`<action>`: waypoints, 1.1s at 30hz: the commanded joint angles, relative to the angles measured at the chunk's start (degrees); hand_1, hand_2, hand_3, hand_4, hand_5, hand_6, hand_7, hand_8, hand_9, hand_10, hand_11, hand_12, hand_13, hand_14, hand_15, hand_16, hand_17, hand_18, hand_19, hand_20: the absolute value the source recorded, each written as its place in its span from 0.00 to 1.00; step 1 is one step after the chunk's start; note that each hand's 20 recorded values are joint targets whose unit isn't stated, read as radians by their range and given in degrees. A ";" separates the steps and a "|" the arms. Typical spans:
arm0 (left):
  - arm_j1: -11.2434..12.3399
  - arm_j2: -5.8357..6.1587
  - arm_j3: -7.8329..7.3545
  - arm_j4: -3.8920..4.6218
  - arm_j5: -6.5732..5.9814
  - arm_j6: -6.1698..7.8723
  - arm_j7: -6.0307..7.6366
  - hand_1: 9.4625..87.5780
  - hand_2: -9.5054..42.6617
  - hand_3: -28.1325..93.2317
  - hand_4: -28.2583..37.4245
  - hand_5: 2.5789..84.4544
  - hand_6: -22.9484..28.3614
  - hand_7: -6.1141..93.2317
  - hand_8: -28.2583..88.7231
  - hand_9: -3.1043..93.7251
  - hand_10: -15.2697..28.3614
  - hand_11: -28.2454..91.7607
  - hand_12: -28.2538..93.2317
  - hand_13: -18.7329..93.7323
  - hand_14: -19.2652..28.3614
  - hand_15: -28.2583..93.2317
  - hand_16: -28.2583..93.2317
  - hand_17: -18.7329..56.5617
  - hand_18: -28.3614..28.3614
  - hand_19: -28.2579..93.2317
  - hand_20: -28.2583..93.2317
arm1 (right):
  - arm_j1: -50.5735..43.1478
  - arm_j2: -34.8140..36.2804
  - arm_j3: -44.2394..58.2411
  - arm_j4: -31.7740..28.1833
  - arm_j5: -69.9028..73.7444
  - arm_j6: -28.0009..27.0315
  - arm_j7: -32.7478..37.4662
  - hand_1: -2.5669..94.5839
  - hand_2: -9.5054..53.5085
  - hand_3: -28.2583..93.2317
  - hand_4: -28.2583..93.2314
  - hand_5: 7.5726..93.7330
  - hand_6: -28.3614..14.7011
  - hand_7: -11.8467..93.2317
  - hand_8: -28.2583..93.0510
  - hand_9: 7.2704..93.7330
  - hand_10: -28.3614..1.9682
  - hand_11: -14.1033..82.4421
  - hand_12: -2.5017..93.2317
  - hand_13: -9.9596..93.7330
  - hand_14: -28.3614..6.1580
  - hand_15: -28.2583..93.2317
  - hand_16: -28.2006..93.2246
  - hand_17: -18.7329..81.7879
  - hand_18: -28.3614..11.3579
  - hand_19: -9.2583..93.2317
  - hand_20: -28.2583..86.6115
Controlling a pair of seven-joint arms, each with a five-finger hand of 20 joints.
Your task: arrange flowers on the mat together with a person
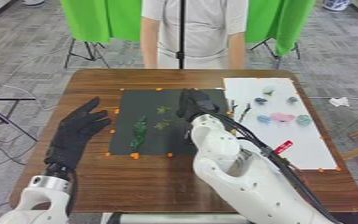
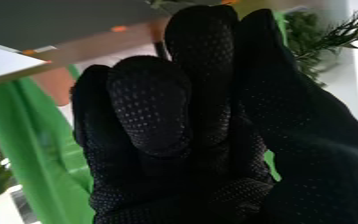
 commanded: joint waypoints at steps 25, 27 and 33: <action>-1.80 -0.72 0.62 1.01 1.48 -2.91 -4.16 0.20 0.27 0.88 0.05 0.41 0.58 0.17 0.17 0.40 0.78 0.43 0.31 0.40 0.96 0.61 0.18 0.13 0.96 0.63 0.34 | -3.15 -5.02 -4.17 -0.26 -2.56 -7.78 4.84 0.51 0.06 0.75 0.03 0.99 0.68 0.26 0.26 1.00 0.60 0.63 0.23 0.97 0.61 0.77 0.43 0.78 0.17 1.00 0.53; -1.88 -0.70 0.66 1.02 1.41 -2.81 -4.11 0.20 0.27 0.88 0.05 0.41 0.58 0.17 0.17 0.40 0.78 0.43 0.31 0.40 0.96 0.62 0.18 0.13 0.96 0.63 0.34 | -3.12 -5.06 -4.49 -0.50 -2.74 -7.62 4.79 0.51 0.06 0.76 0.03 1.00 0.68 0.27 0.24 1.00 0.59 0.64 0.22 0.98 0.61 0.77 0.43 0.78 0.17 1.00 0.53; -2.16 -0.34 0.59 1.03 1.52 -2.68 -3.91 0.20 0.27 0.88 0.06 0.41 0.58 0.17 0.17 0.40 0.78 0.43 0.31 0.40 0.96 0.62 0.18 0.13 0.96 0.63 0.34 | -2.08 -4.71 -5.74 -1.16 -2.24 -8.24 5.79 0.50 0.07 0.77 0.04 1.00 0.68 0.31 0.18 1.00 0.59 0.67 0.20 0.99 0.61 0.76 0.44 0.79 0.16 1.00 0.54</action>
